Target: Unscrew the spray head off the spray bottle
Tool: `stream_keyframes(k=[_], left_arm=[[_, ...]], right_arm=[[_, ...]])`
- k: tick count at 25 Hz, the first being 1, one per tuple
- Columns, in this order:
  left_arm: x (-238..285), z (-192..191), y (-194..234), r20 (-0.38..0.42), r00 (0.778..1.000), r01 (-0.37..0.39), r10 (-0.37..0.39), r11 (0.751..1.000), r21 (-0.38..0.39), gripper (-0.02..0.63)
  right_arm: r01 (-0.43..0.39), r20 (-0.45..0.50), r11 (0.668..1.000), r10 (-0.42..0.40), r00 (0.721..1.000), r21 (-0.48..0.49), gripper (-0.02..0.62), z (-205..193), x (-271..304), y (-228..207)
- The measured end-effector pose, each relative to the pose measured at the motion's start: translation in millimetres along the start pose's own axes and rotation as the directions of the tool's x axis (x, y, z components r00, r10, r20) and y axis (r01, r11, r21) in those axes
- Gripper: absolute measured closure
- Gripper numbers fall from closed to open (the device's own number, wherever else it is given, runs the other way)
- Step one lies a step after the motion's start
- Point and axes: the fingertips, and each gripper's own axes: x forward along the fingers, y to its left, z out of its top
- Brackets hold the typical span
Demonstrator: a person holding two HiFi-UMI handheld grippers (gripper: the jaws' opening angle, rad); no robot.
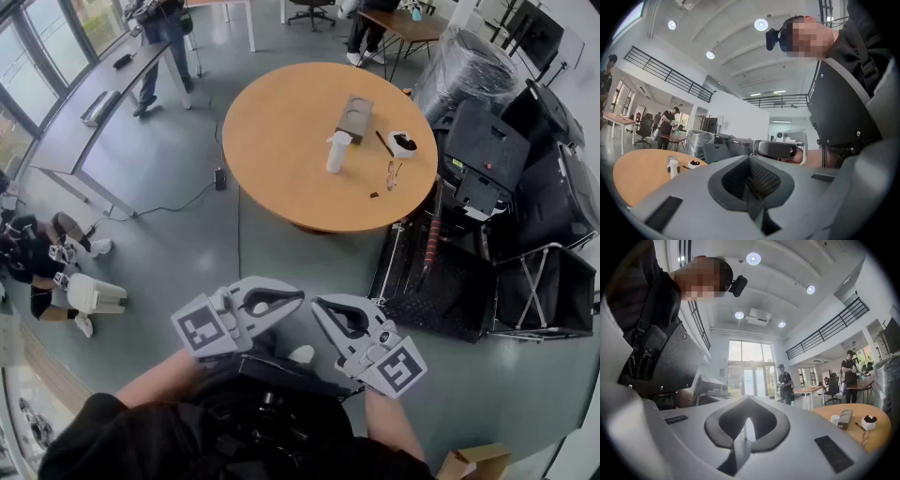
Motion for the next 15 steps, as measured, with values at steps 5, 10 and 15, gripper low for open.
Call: stream_keyframes(k=[5,10,15], left_arm=[[-14.5,9.6,44.0,-0.007,0.999,0.032,-0.031,0.999,0.016,0.603],[-24.1,20.8,93.1,-0.008,0.997,0.077,-0.077,0.996,0.04,0.603],[-37.3,25.6,139.5,0.001,0.995,0.098,-0.098,0.994,0.051,0.603]], right_arm=[[0.042,0.025,0.999,-0.043,0.999,0.007,0.594,2.6,42.8,-24.3],[0.087,0.038,0.996,-0.086,0.996,-0.014,0.594,5.3,85.3,-56.3],[0.123,0.02,0.992,-0.122,0.992,-0.01,0.594,-2.3,127.0,-78.7]])
